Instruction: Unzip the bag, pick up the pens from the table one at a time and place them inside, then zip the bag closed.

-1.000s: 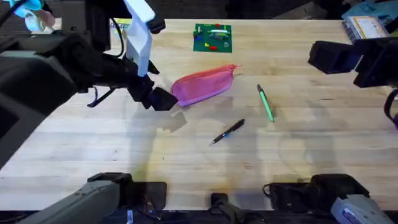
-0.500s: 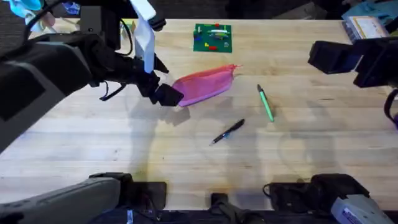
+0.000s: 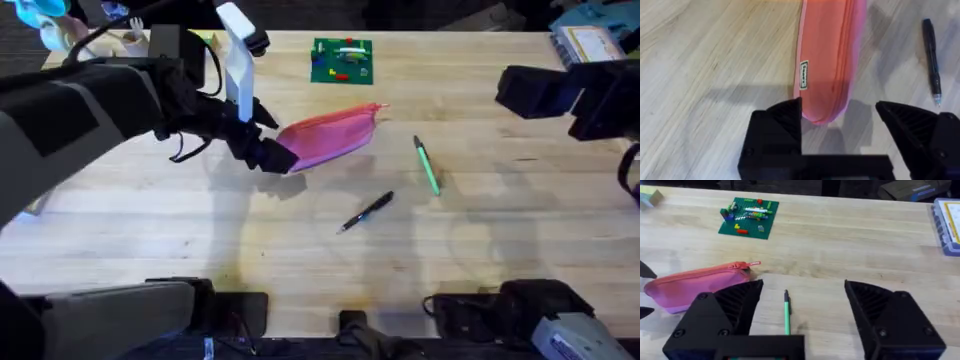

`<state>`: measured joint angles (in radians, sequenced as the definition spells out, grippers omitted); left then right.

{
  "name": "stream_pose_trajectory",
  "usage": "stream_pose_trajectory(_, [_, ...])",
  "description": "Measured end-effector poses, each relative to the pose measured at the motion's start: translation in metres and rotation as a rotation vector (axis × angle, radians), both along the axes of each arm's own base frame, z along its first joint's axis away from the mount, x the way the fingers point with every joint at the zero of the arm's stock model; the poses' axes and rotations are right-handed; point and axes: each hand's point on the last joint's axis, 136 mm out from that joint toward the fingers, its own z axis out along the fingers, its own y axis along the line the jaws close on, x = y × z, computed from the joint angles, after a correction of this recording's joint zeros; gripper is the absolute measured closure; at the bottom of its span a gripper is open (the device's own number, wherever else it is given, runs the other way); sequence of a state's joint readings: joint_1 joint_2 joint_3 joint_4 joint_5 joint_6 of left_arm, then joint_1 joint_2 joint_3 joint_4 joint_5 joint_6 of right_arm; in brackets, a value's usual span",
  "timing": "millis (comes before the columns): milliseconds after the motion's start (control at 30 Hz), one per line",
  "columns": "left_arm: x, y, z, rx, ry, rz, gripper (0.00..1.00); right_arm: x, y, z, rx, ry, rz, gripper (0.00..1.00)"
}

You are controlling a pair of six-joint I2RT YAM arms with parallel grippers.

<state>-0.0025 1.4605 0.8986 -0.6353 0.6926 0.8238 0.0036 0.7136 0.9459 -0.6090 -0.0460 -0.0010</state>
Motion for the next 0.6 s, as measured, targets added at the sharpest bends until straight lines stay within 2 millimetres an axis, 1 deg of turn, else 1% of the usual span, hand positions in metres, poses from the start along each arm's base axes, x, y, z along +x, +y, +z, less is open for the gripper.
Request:
stream_pose_trajectory(133, [0.0001, -0.0002, 0.0000, -0.001, 0.000, 0.000, 0.146, 0.0000, 0.0000, 0.0000, 0.000, 0.000, 0.000, 0.004])
stream_pose_trajectory(200, [0.0000, -0.0004, 0.0001, -0.003, 0.000, -0.001, 0.211, 0.0000, 0.0000, 0.0000, 0.000, 0.000, 0.000, 0.004])
stream_pose_trajectory(267, [0.0000, -0.0004, 0.0002, -0.003, 0.001, 0.000, 0.363, 0.0000, 0.0000, 0.0000, 0.000, 0.000, 0.000, 0.004])
stream_pose_trajectory(333, [0.0002, -0.0004, 0.0002, -0.003, -0.001, 0.000, 0.577, 0.0000, 0.0000, 0.0000, 0.000, 0.000, 0.000, 0.004])
stream_pose_trajectory(367, [0.0008, -0.0001, 0.0002, -0.001, -0.004, -0.001, 0.713, 0.0000, 0.0000, 0.0000, 0.000, 0.000, 0.000, 0.004])
stream_pose_trajectory(433, [0.0019, 0.0003, 0.0002, 0.003, -0.011, -0.001, 0.904, 0.0000, 0.0000, 0.0000, 0.000, 0.000, 0.000, 0.004])
stream_pose_trajectory(467, [0.0022, 0.0006, 0.0001, 0.005, -0.012, -0.001, 0.942, 0.0000, 0.0000, 0.0000, 0.000, 0.000, 0.000, 0.004])
stream_pose_trajectory(600, [0.0023, 0.0006, 0.0001, 0.005, -0.012, -0.001, 0.956, 0.0000, 0.0000, 0.0000, 0.000, 0.000, 0.000, 0.004])
